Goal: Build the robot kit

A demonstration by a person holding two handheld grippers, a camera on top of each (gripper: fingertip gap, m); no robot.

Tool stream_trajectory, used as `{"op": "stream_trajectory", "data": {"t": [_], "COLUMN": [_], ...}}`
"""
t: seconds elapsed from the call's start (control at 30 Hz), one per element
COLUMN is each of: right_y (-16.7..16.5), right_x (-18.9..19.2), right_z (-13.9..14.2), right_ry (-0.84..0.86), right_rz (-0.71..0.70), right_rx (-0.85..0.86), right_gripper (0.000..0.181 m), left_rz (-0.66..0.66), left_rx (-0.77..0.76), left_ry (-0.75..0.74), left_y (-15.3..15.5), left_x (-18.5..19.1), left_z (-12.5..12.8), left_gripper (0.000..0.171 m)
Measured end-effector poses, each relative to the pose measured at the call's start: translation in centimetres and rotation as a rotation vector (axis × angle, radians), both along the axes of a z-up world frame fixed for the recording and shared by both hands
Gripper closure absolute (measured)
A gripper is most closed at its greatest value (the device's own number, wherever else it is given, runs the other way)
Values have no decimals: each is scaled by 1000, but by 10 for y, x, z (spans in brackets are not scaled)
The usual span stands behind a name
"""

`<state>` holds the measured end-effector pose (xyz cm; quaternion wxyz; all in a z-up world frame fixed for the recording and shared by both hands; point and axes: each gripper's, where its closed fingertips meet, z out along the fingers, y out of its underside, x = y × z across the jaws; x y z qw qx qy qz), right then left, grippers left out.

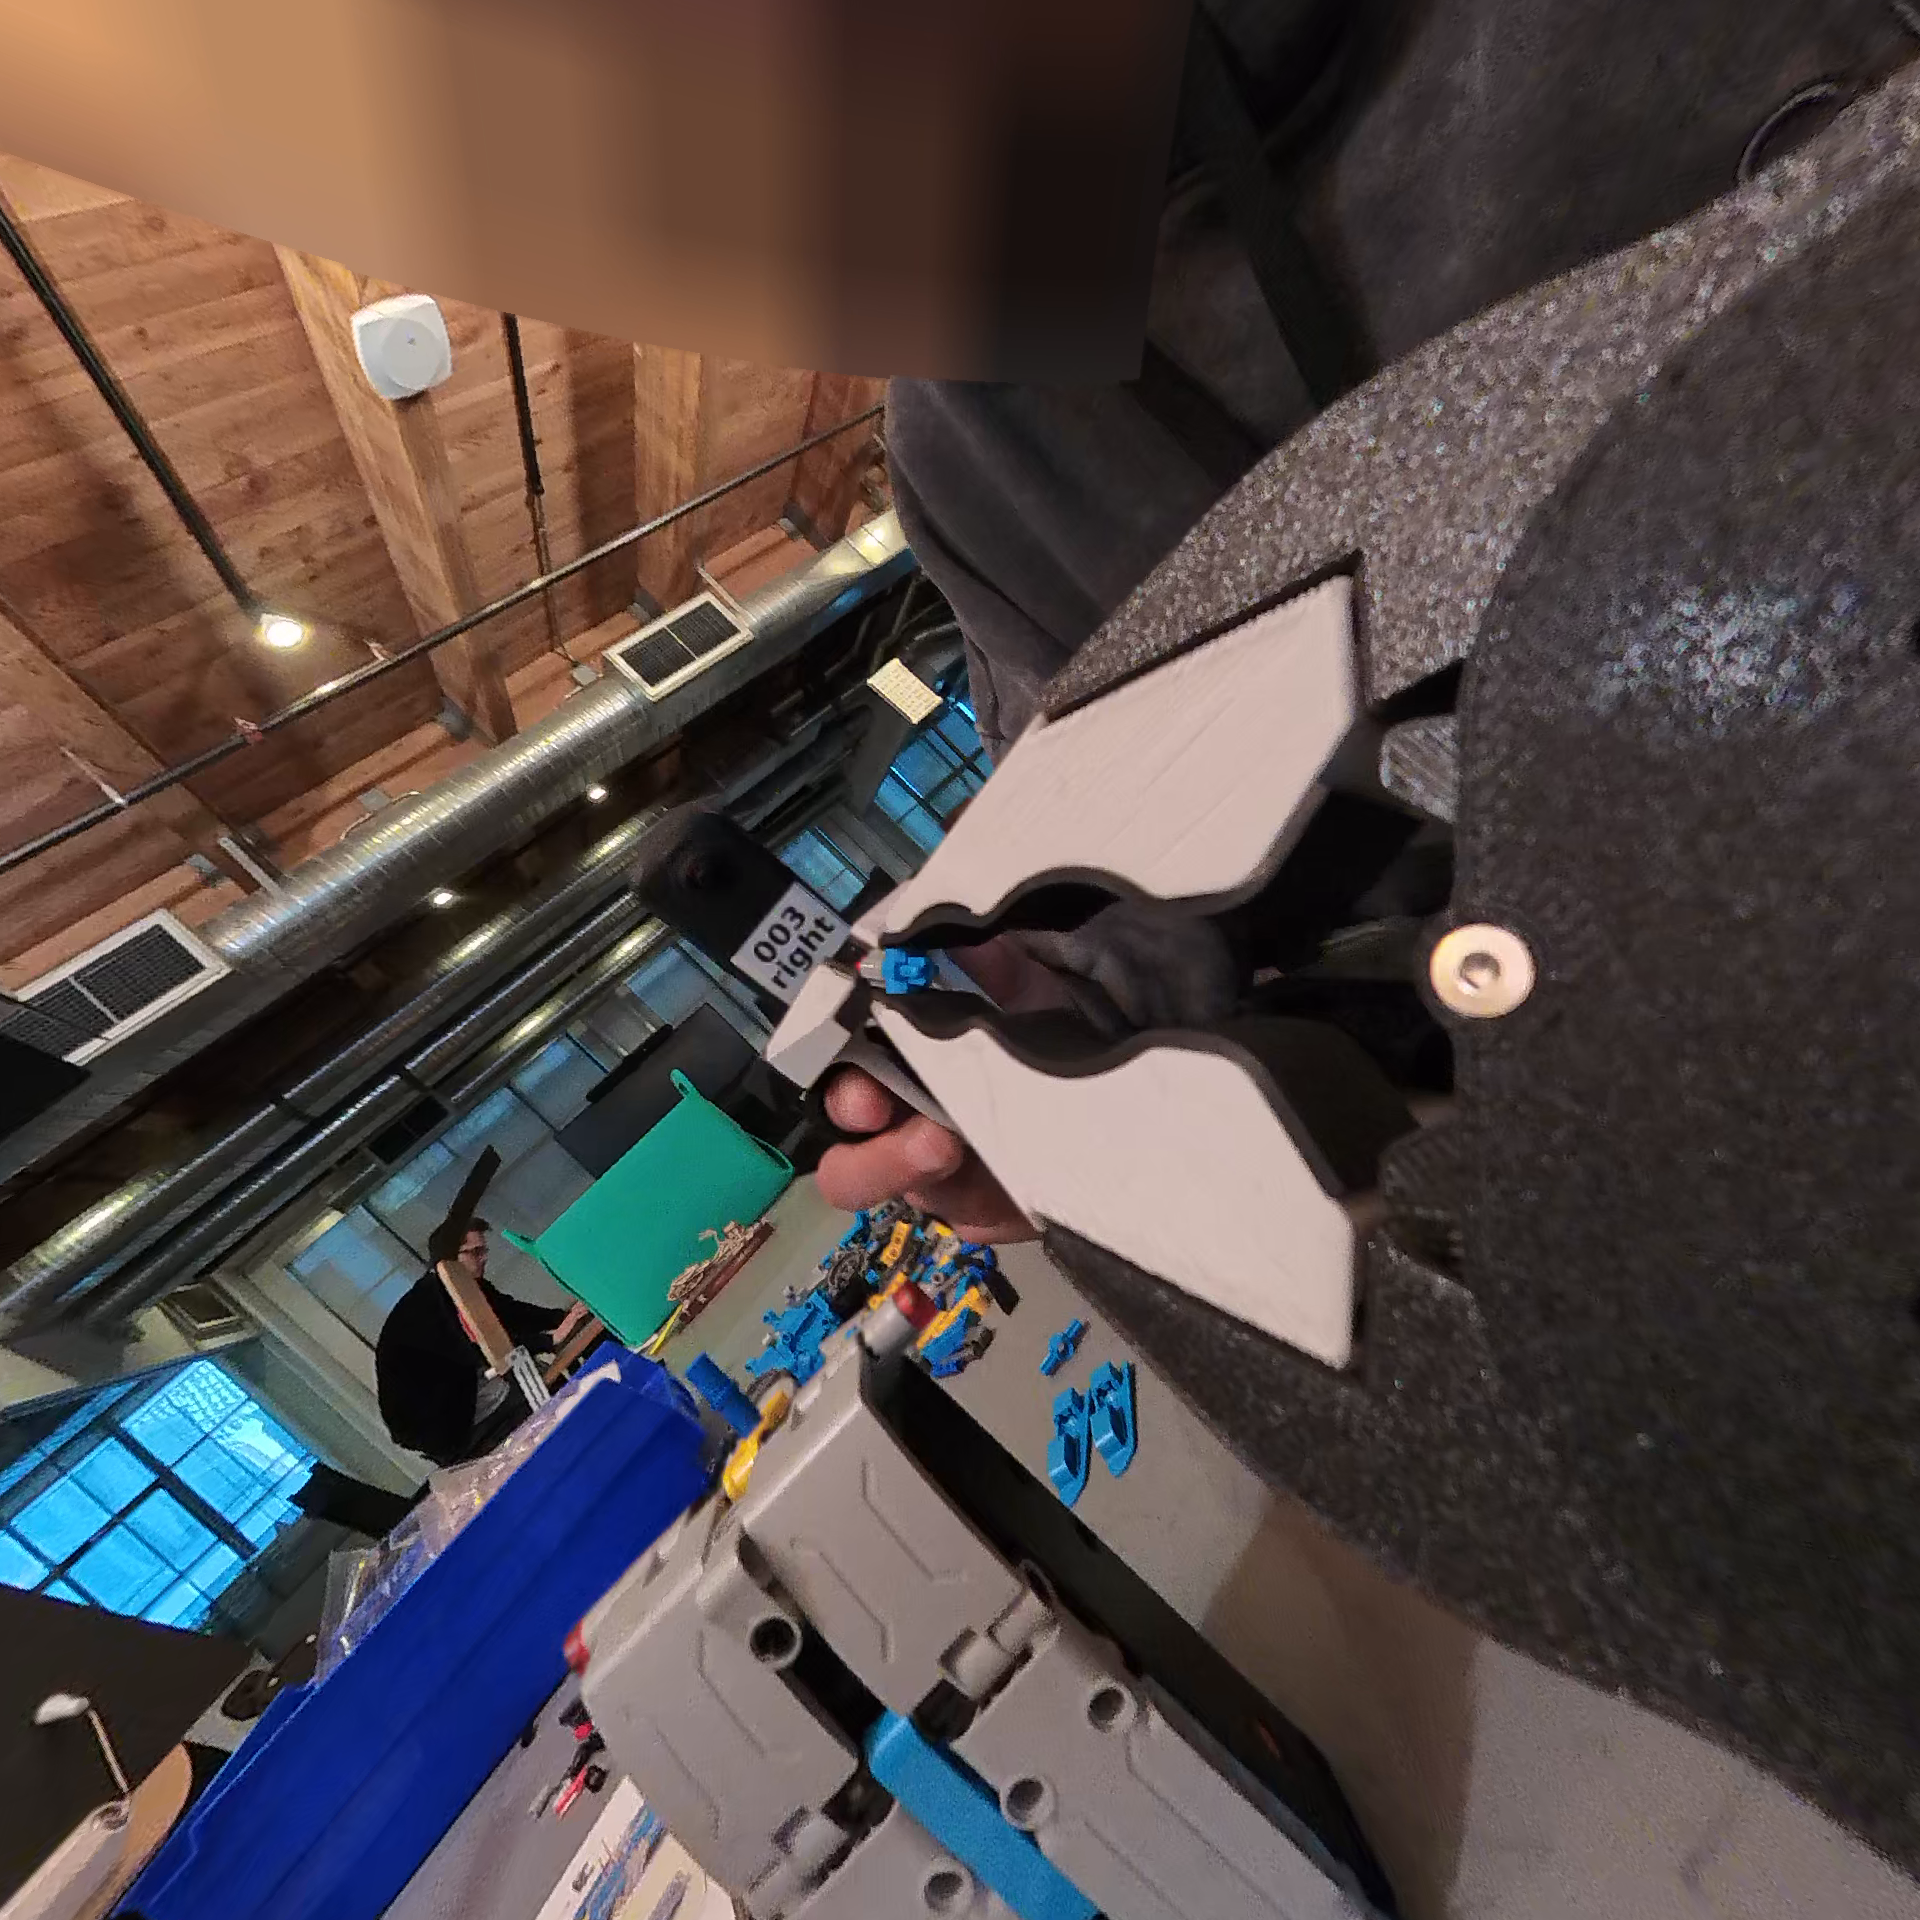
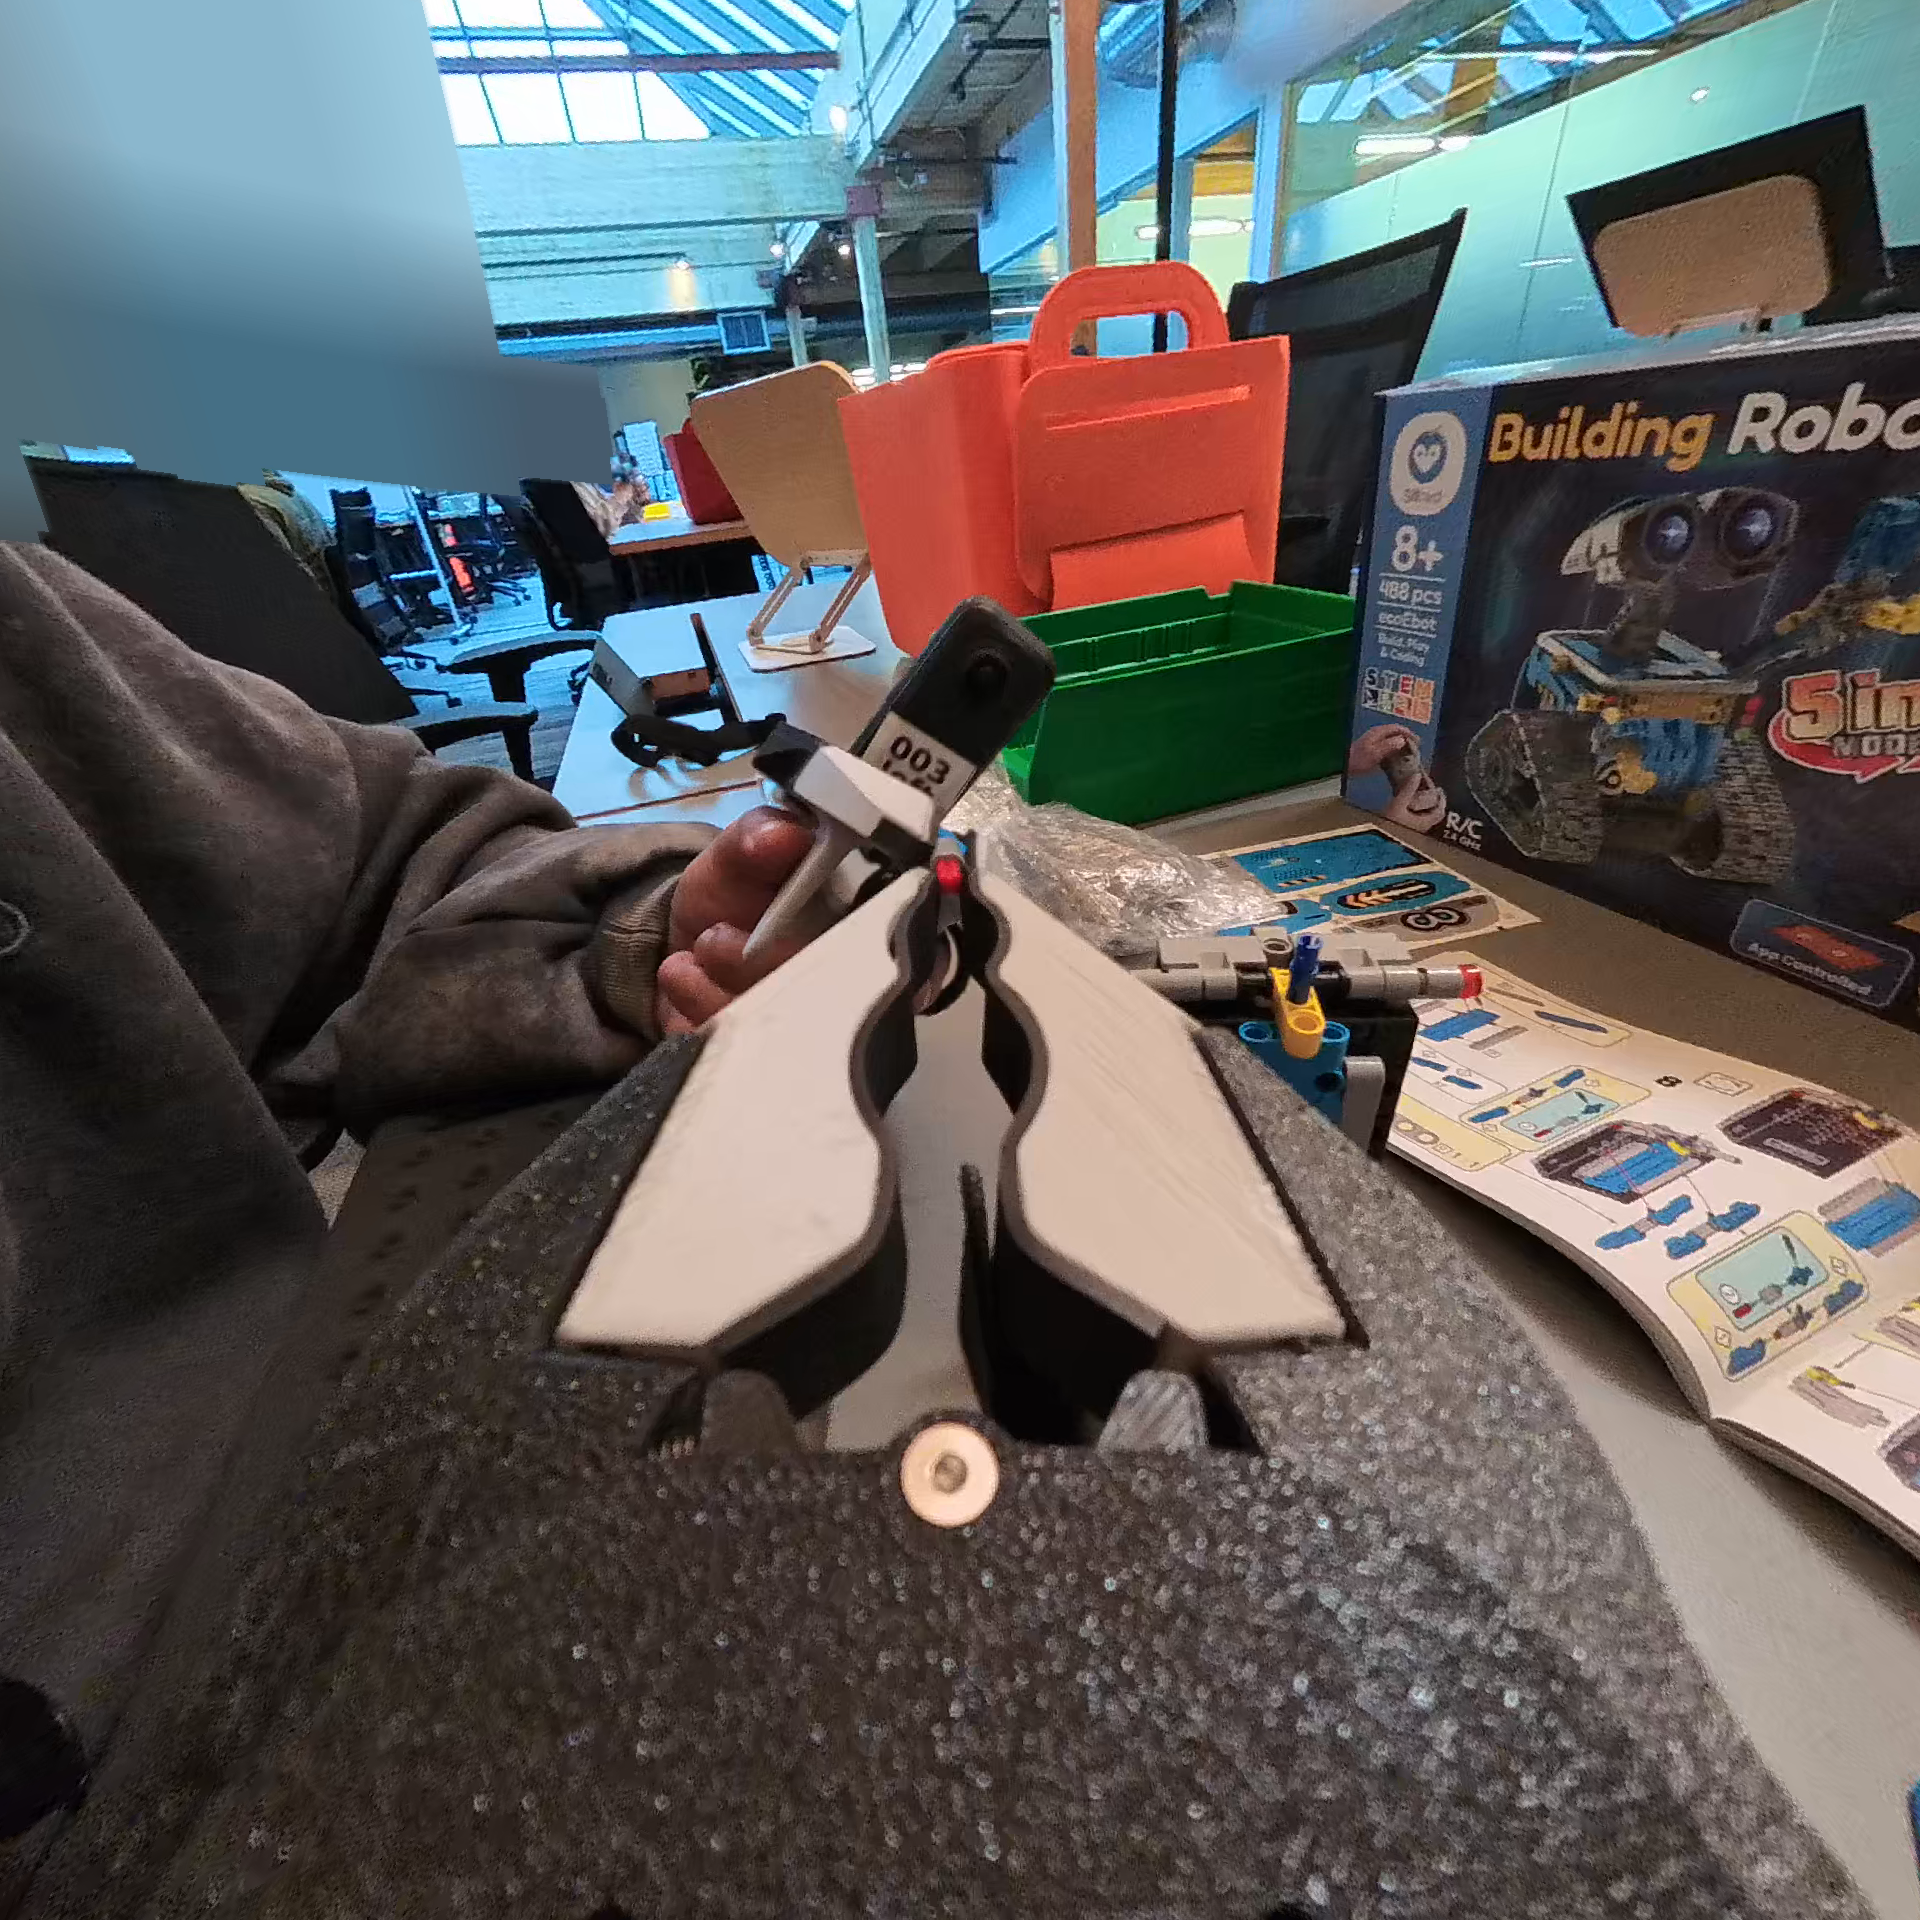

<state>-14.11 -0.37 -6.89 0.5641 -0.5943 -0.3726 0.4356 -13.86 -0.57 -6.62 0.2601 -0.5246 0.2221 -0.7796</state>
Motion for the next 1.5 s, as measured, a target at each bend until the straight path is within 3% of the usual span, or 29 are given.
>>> {"op": "stream_trajectory", "data": {"t": [0.43, 1.07, 1.5], "right_y": [-3, -6, -5], "right_x": [6, 6, 6], "right_z": [1, -5, -21], "right_ry": [-7, -51, -130], "right_rz": [22, 32, 47], "right_rx": [15, 45, 33], "right_gripper": [171, 177, 178], "left_rz": [-15, -13, -12], "left_rx": [39, 70, 76], "left_ry": [30, 69, 157], "left_y": [-4, -5, -5], "left_x": [1, 3, 8], "left_z": [-2, -6, -21], "left_gripper": [165, 165, 165]}}
